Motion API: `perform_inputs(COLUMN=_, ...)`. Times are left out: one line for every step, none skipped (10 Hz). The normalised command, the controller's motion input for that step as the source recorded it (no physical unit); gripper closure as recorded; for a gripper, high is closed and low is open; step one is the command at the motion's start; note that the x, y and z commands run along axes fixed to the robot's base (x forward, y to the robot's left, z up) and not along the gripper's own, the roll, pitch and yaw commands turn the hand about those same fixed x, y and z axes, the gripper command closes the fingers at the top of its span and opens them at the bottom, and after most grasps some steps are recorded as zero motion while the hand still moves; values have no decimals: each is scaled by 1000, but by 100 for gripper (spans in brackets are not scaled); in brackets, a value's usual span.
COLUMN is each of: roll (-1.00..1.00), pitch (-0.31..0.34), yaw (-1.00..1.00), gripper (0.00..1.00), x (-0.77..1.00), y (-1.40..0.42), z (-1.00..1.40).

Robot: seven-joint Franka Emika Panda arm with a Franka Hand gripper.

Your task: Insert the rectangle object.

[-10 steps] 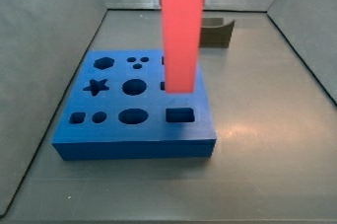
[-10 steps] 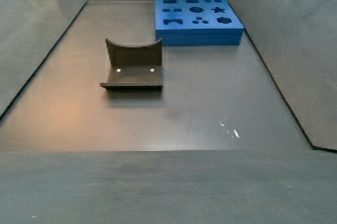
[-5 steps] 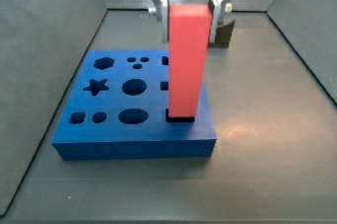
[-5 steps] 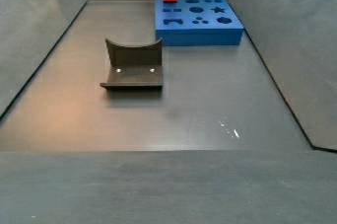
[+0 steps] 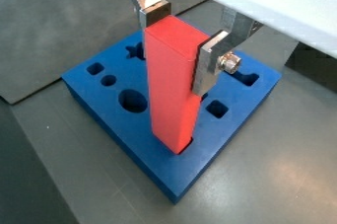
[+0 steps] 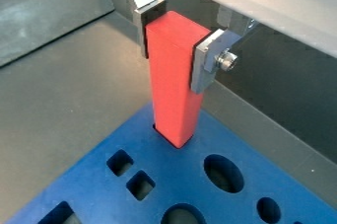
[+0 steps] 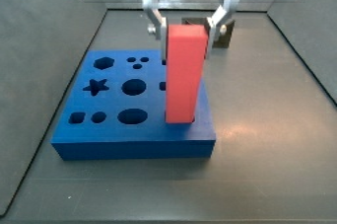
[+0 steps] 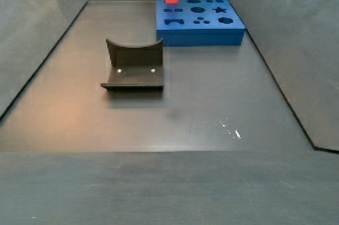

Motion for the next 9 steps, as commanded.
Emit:
perform_inputs(roll=0, pitch=0, yaw=-54, gripper=100, x=131, y=-89, z=-334)
perform_inputs(roll=0, pitch=0, yaw=-140, gripper=100, x=154, y=-97, z=-357)
perform_inputs(roll=0, pitch=0, yaw=-120, gripper=100, x=74, y=-89, z=-354)
perform_inputs(roll=0, pitch=0, yaw=-49, gripper=100, x=14, y=-74, z=-363)
perform_inputs(roll=0, pitch=0, yaw=-9, gripper=100, x=63, y=-37, z=-397)
perform_inputs(roll=0, pitch=0, yaw=0, gripper=100, x=100, y=0, z=-417)
perform_inputs(roll=-21, pitch=0, yaw=0, gripper=100, x=91, y=0, z=-346)
perform_inputs(roll=-23, pitch=0, yaw=-9, gripper=100, x=0, y=0, z=-3)
perform_inputs(roll=0, pitch=0, yaw=0, gripper=100, x=0, y=0, z=0)
